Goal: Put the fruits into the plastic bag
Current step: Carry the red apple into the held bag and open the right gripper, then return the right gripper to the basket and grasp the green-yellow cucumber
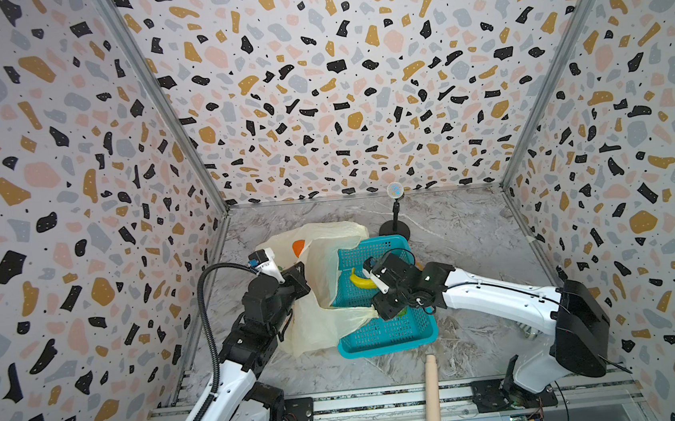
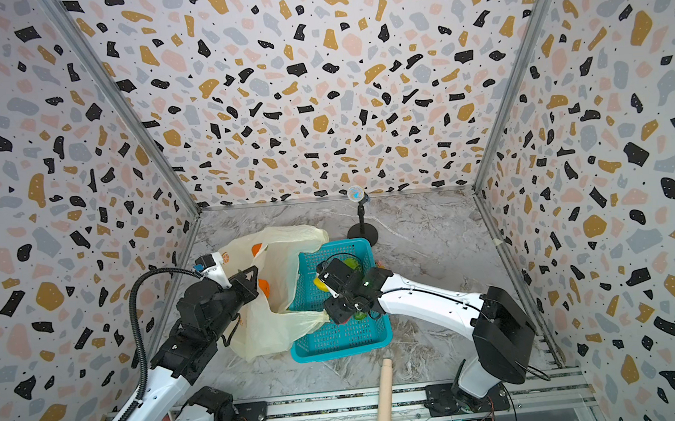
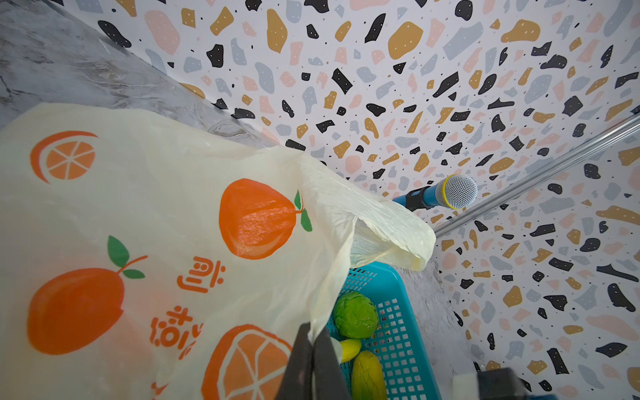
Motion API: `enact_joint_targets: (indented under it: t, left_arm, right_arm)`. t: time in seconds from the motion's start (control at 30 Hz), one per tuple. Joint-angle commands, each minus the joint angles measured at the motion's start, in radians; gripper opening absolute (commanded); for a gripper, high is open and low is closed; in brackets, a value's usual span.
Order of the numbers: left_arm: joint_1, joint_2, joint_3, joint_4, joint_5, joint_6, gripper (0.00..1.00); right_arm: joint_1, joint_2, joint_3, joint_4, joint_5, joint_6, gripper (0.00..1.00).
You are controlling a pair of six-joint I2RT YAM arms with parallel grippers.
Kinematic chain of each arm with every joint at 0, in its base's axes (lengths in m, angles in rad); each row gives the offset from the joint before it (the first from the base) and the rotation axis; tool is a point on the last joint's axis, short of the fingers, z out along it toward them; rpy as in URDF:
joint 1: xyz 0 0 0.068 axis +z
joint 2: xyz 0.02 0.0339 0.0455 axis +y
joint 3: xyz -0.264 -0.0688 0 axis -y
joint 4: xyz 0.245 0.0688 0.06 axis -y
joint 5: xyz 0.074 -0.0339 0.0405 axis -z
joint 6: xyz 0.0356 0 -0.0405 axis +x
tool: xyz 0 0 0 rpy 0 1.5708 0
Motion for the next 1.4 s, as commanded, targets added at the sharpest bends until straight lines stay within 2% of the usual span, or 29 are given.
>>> enact_joint_targets:
  t: [0.0,0.23,0.43,0.5,0.57,0.67,0.73,0.8,1.0,1.1,1.27,1.37]
  left_arm:
    - [-0.004,-0.005,-0.007,0.038,0.011,-0.002,0.0]
    - [-0.003,-0.005,0.015,0.023,0.018,-0.002,0.0]
    - [-0.004,-0.004,0.029,0.029,0.026,-0.011,0.0]
    - [-0.004,-0.005,0.025,0.035,0.029,-0.016,0.0]
    - [-0.004,-0.003,0.017,0.041,0.032,-0.022,0.0]
    - [-0.004,-0.001,0.01,0.046,0.031,-0.022,0.0]
    - [-0.004,0.0,0.009,0.045,0.028,-0.021,0.0]
    - [-0.004,0.001,0.008,0.046,0.027,-0.02,0.0]
    - [-0.004,0.009,0.011,0.045,0.028,-0.018,0.0]
    - [-0.004,0.011,0.007,0.04,0.024,-0.017,0.0]
    - [-0.004,0.011,-0.001,0.044,0.021,-0.024,0.0]
    - [-0.004,0.015,-0.005,0.046,0.02,-0.024,0.0]
  right_arm:
    - [-0.004,0.012,0.11,0.122,-0.041,-0.051,0.35]
    - [0.003,0.225,0.373,0.19,-0.274,-0.039,0.37]
    - [0.016,0.42,0.568,0.155,-0.369,-0.011,0.42]
    - [0.018,0.451,0.58,0.168,-0.402,0.007,0.44]
    - [0.019,0.464,0.561,0.197,-0.448,0.03,0.52]
    - [0.019,0.451,0.512,0.24,-0.482,0.041,0.73]
    - [0.016,0.418,0.468,0.269,-0.454,0.044,0.89]
    - [0.006,0.373,0.411,0.315,-0.429,0.045,0.95]
    - [-0.047,0.205,0.234,0.418,-0.374,0.052,0.95]
    - [-0.065,0.097,0.129,0.447,-0.266,0.046,0.93]
    - [-0.085,-0.091,-0.066,0.46,-0.005,0.086,0.92]
    - [-0.091,-0.148,-0.14,0.427,0.083,0.09,0.91]
